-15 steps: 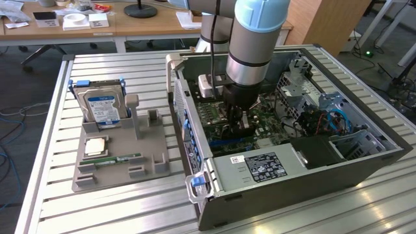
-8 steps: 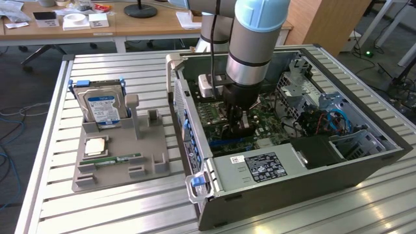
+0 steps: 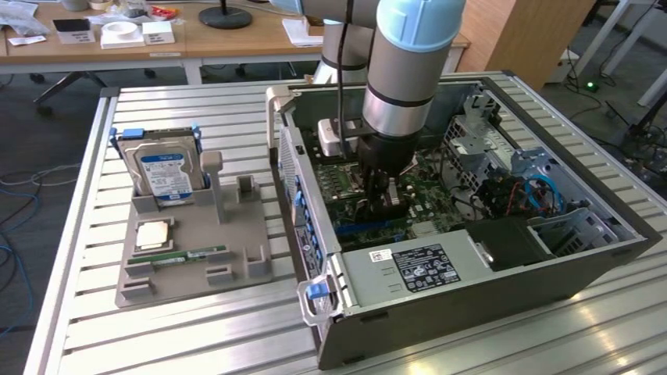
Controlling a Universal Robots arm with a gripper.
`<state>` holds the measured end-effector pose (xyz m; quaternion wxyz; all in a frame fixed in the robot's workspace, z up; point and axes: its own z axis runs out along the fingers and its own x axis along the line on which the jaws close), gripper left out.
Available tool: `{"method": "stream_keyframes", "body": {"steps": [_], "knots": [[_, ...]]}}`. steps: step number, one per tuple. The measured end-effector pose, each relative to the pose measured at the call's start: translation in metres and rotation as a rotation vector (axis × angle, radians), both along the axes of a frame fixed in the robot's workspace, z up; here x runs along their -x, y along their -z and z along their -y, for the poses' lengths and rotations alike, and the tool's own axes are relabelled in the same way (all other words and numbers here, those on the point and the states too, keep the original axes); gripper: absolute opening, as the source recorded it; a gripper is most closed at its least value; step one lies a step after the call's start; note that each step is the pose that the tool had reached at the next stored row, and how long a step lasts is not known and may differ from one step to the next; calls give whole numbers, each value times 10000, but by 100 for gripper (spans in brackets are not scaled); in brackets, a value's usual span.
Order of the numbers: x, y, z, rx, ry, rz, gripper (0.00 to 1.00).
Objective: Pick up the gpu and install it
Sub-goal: 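Insert the gpu into the slot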
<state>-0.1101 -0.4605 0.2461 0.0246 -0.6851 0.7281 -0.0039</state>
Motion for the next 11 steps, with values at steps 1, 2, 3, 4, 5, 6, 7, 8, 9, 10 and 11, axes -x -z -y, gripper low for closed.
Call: {"method": "stream_keyframes", "body": {"steps": [1, 2, 3, 4, 5, 6, 7, 8, 9, 10, 11], "knots": [[0, 1, 1, -1, 0, 0, 26], [0, 1, 3, -2, 0, 1, 26], [0, 1, 5, -2, 0, 1, 26], [0, 3, 7, -2, 0, 2, 26], [1, 4, 8, -1, 0, 2, 26], [1, 6, 9, -1, 0, 2, 26], [2, 8, 11, 1, 0, 0, 26], [3, 10, 12, 2, -1, -1, 26], [4, 12, 13, 2, -2, -1, 26], [4, 13, 14, 2, -2, -2, 26], [5, 14, 14, 2, -1, -2, 26]]}}
